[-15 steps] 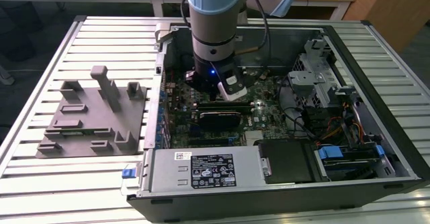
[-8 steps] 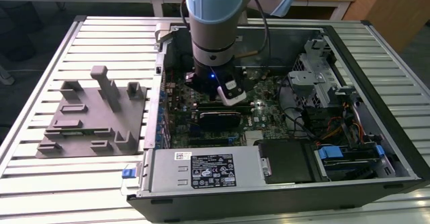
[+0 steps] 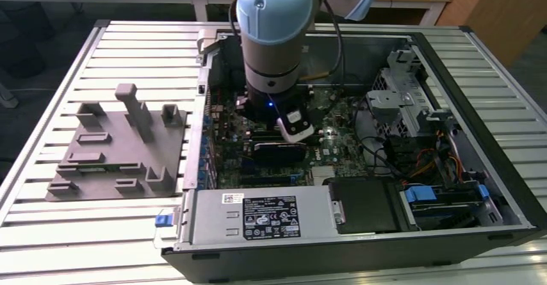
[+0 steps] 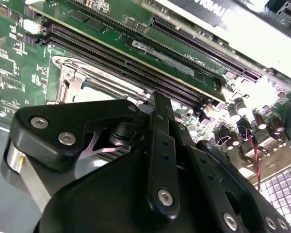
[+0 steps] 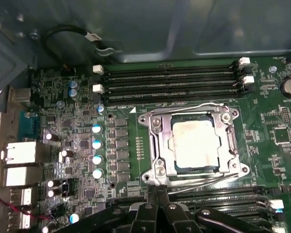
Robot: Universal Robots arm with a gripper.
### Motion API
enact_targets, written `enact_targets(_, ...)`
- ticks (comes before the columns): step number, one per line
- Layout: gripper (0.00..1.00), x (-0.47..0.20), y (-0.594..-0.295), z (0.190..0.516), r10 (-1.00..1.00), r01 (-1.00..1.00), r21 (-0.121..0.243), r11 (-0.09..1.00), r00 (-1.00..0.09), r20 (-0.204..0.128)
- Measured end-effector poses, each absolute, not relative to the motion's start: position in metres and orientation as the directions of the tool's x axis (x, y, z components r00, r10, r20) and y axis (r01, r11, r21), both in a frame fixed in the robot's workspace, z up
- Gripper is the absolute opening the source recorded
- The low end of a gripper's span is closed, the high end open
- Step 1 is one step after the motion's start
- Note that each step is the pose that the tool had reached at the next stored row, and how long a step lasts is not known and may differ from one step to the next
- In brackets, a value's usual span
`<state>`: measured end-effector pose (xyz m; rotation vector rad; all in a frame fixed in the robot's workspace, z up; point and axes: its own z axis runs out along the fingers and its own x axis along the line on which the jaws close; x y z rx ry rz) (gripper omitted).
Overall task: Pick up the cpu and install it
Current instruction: 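Install the second cpu locking lever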
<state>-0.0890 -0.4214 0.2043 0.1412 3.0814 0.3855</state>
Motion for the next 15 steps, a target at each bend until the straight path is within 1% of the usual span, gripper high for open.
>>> enact_targets(7, 0.11, -0.091, -0.422, 0.199, 0.095, 0.086, 0.292, 0.952, -0.995, -0.017)
enact_targets(12, 0.11, -0.092, -0.422, 0.194, 0.095, 0.086, 0.315, 0.945, -0.995, -0.015)
enact_targets(15, 0.11, -0.093, -0.422, 0.192, 0.096, 0.086, 0.321, 0.943, -0.995, -0.014)
